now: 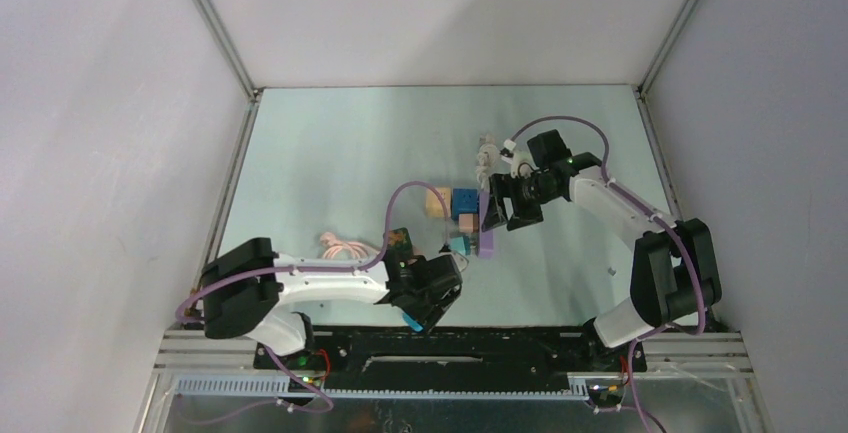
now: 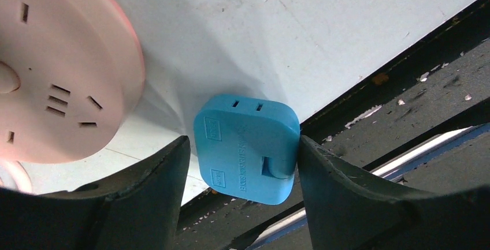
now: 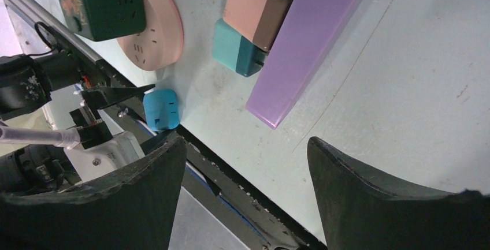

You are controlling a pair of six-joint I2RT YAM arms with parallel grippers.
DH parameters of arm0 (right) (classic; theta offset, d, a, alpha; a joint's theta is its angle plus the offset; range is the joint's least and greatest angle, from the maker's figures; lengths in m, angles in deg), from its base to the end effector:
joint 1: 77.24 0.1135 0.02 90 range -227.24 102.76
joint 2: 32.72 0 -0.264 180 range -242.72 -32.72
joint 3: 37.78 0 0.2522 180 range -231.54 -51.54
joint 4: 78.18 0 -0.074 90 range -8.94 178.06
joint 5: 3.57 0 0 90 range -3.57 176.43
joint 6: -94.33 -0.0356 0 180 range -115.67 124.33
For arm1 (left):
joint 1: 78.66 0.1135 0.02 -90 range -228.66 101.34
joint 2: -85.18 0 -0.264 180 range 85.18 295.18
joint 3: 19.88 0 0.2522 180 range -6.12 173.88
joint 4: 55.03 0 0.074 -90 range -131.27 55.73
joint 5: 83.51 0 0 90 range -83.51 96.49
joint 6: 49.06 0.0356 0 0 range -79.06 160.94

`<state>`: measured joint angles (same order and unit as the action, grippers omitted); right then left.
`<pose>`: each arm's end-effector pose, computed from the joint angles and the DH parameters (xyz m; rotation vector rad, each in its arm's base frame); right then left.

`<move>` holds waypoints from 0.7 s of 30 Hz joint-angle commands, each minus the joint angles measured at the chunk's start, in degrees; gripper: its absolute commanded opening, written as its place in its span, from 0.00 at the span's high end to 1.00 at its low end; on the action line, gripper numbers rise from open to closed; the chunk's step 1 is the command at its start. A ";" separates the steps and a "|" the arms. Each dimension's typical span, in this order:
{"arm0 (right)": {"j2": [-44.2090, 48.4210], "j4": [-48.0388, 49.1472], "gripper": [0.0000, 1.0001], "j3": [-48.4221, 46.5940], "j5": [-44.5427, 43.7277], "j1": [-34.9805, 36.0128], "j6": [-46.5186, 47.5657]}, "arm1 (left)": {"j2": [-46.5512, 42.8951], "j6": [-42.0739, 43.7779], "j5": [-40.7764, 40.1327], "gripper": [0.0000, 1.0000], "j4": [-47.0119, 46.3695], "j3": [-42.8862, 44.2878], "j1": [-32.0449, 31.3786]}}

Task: Insert the plug
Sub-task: Pick up the plug from the corner of the board.

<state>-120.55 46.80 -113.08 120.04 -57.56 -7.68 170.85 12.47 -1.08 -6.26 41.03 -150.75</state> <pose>0.2719 0.1182 0.2268 -0.3513 2.7554 0.9558 0.0844 -0.2460 0.1663 1.0337 2.6567 -0.1968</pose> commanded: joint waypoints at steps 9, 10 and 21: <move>5.64 -0.27 0.21 0.06 6.02 0.25 -2.88 | -11.57 -0.81 7.10 0.59 -11.14 -3.93 4.93; 6.07 -0.31 0.21 0.03 6.88 0.33 -3.46 | -13.22 -0.81 7.13 0.59 -11.78 -4.21 5.80; 7.04 12.07 0.22 0.03 25.85 7.80 -20.47 | -30.32 10.69 -3.53 0.54 -17.96 -4.34 8.06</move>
<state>-114.01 50.04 -113.05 135.80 -53.56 -18.70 144.62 17.34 1.21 -19.05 36.73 -143.12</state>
